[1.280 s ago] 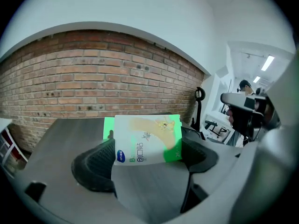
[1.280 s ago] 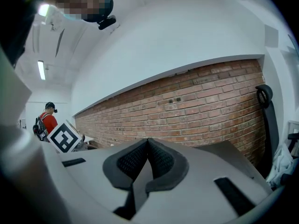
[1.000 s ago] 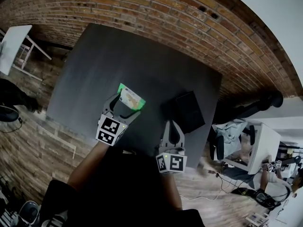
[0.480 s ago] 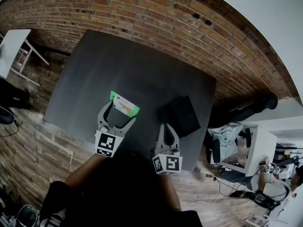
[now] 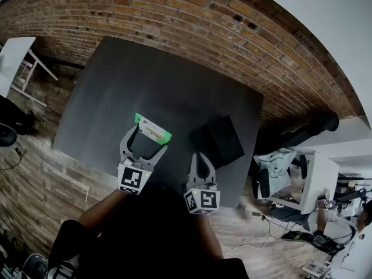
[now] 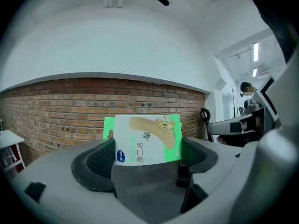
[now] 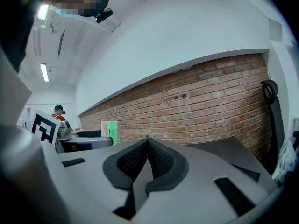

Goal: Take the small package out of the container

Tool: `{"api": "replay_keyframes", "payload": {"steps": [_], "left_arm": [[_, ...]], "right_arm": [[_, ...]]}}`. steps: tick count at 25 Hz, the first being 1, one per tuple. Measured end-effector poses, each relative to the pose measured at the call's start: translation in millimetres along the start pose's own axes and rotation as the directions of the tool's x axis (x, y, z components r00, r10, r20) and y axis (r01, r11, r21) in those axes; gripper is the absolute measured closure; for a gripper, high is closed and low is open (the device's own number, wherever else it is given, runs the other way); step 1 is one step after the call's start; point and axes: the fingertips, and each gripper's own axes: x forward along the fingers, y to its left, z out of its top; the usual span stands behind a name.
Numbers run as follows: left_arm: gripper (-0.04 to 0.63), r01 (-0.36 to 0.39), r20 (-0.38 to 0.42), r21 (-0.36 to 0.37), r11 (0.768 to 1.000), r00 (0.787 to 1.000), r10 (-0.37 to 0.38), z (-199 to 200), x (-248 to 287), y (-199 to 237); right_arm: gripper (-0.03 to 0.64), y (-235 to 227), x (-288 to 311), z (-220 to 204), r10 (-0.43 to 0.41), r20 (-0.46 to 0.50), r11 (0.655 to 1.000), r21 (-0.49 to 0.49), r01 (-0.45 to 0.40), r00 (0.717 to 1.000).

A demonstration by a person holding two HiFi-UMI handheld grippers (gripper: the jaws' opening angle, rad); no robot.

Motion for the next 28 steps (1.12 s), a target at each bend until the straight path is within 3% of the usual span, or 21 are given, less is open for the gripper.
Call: {"api": "replay_keyframes", "payload": {"steps": [19, 28], "left_arm": [[0.181, 0.052, -0.01, 0.013, 0.999, 0.999, -0.051, -6, -1, -19], [0.181, 0.024, -0.01, 0.001, 1.0, 1.0, -0.024, -8, -5, -8]], "right_arm": [[0.593, 0, -5, -2, 0.01, -0.012, 1.0, -0.011, -0.01, 1.0], [0.594, 2, -7, -2, 0.015, -0.012, 1.0, -0.02, -0.016, 1.0]]}}
